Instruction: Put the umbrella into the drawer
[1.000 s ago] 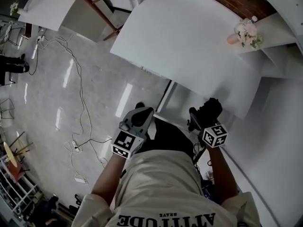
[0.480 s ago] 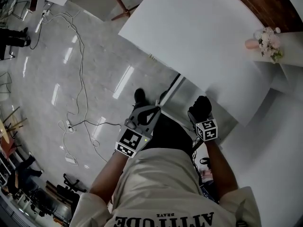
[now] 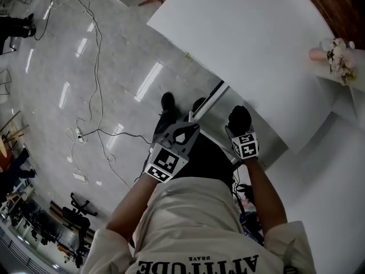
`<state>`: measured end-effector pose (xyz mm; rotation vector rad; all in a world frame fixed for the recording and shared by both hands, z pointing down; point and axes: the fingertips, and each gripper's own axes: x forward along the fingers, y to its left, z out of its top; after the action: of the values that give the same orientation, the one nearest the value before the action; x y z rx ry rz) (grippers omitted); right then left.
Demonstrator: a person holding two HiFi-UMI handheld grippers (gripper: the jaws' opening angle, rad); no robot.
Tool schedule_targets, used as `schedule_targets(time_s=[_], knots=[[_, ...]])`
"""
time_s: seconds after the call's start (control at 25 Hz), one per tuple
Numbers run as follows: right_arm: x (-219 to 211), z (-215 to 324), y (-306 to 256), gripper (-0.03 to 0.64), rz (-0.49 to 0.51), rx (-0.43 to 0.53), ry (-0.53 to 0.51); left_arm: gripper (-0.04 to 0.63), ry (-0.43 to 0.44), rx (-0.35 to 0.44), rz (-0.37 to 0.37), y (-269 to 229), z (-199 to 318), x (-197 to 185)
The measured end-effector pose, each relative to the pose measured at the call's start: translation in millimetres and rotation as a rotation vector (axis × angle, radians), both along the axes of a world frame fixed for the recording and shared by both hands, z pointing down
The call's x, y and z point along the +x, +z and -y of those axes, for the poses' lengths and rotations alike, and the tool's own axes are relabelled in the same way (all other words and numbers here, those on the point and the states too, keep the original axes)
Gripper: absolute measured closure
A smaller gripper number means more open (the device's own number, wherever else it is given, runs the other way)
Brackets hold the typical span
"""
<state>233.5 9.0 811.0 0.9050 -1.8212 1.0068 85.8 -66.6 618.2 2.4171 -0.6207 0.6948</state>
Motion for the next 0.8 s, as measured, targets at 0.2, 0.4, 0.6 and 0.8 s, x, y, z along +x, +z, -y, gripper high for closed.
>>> schedule_targets(time_s=[0.2,0.4,0.6,0.8], knots=[[-5.5,-8.2,23.8,0.364,-0.052,-0.089,-0.046,0.569,-0.001,-0.022,0.02,17.4,1.3,-4.6],[-5.6,-5.9,46.5,0.364,-0.072,-0.129,-0.017,0.569,-0.019,-0.042,0.026,29.1,-0.3,-5.6],[-7.8,-3.0,60.4,0.363,-0.086,-0.138,0.001,0.568,-0.047,-0.055,0.03,33.0,-5.2,-11.8],[-2.4,3.2,75.5,0.363,-0.124,-0.14,0.03,0.569,-0.072,-0.068,0.043,40.4,-7.2,-19.6]])
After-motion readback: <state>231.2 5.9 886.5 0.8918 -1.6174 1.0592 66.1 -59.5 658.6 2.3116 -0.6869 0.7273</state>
